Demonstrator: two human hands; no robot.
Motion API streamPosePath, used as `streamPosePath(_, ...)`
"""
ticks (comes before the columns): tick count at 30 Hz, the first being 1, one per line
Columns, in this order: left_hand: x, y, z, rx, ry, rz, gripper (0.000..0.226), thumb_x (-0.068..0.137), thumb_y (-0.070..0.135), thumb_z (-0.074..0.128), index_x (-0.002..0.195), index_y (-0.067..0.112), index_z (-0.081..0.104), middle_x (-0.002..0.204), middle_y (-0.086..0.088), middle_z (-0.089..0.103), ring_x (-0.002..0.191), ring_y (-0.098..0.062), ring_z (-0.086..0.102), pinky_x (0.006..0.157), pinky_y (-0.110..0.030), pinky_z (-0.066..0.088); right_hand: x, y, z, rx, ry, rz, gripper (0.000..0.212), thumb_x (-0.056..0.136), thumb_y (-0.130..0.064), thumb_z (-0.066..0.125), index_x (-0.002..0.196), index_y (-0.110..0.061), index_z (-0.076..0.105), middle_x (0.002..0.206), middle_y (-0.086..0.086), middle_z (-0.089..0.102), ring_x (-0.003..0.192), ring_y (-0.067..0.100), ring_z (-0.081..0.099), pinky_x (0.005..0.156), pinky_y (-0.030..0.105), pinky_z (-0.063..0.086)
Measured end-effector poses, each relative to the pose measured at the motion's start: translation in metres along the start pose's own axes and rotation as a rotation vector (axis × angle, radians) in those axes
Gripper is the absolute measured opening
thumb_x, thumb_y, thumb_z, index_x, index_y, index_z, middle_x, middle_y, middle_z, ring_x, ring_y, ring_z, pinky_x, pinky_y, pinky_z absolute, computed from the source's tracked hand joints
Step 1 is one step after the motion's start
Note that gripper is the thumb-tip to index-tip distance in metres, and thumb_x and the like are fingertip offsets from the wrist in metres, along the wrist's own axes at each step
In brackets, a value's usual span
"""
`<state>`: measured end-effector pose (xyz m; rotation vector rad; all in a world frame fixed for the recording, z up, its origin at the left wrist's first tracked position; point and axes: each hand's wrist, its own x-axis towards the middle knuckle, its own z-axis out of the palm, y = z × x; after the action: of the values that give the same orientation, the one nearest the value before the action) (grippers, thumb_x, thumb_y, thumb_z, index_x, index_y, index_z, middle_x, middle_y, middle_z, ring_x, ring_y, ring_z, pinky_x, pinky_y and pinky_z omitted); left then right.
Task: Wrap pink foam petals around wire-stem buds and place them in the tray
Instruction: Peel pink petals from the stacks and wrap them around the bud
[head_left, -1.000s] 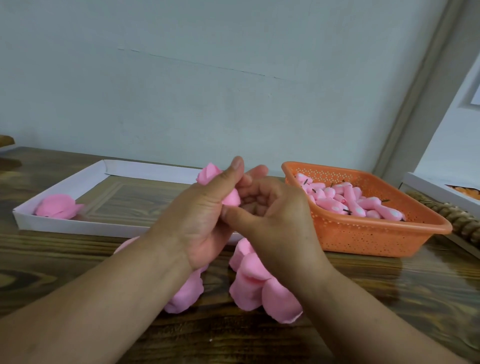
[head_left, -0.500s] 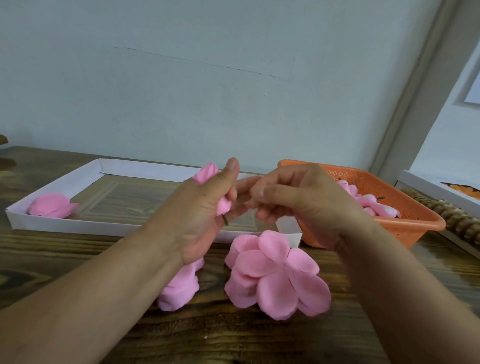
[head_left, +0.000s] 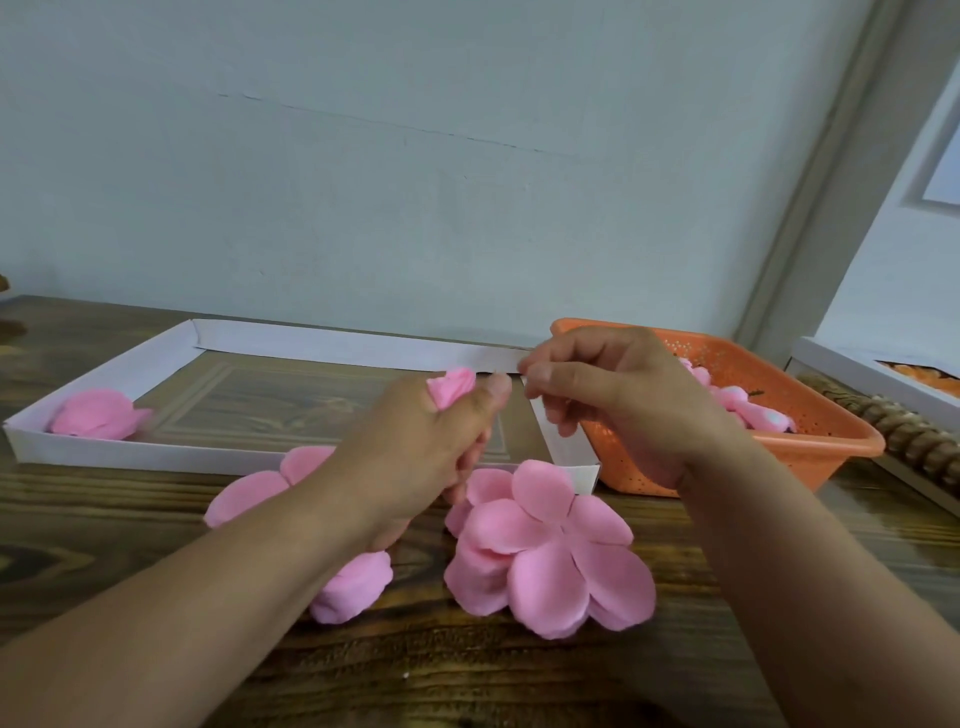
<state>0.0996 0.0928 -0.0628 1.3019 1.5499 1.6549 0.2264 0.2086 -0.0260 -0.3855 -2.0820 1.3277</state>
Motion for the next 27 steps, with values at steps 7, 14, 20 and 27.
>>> streamPosePath(7, -0.006, 0.005, 0.005, 0.233, -0.056, 0.183, 0.038, 0.095, 0.021, 0.049, 0.058, 0.023, 0.055, 0.038, 0.016, 0.046, 0.033, 0.001, 0.042, 0.038, -0.008, 0.032, -0.009, -0.017, 0.017, -0.207, -0.159, -0.109, 0.028, 0.059, -0.027, 0.079, 0.085, -0.021, 0.072, 0.078, -0.005, 0.068, 0.073, 0.014, 0.056, 0.072, 0.036, 0.051)
streamPosePath(14, -0.008, 0.010, 0.007, 0.317, -0.162, 0.128, 0.057, 0.096, 0.020, 0.048, 0.051, 0.053, 0.057, 0.040, 0.025, 0.051, 0.039, 0.009, 0.049, 0.039, -0.003, 0.031, -0.013, -0.022, 0.019, -0.259, -0.308, -0.149, 0.031, 0.066, -0.007, 0.079, 0.093, -0.019, 0.068, 0.084, 0.005, 0.067, 0.075, 0.012, 0.056, 0.072, 0.028, 0.049)
streamPosePath(20, -0.001, 0.013, 0.013, 0.192, -0.242, -0.013, 0.034, 0.080, 0.026, 0.061, 0.047, 0.036, 0.057, 0.040, 0.013, 0.046, 0.039, -0.001, 0.043, 0.041, -0.016, 0.034, -0.012, -0.022, 0.014, -0.220, -0.282, -0.162, 0.028, 0.074, 0.009, 0.071, 0.086, -0.017, 0.068, 0.080, -0.001, 0.064, 0.073, 0.019, 0.051, 0.068, 0.031, 0.044)
streamPosePath(27, 0.017, 0.016, 0.013, 0.124, -0.299, -0.179, 0.028, 0.079, 0.012, 0.074, 0.059, 0.020, 0.056, 0.044, 0.001, 0.045, 0.038, -0.012, 0.038, 0.040, -0.021, 0.034, -0.007, -0.020, 0.003, -0.192, -0.205, -0.122, 0.017, 0.077, 0.008, 0.068, 0.082, -0.008, 0.067, 0.077, 0.018, 0.063, 0.073, 0.025, 0.055, 0.072, 0.044, 0.048)
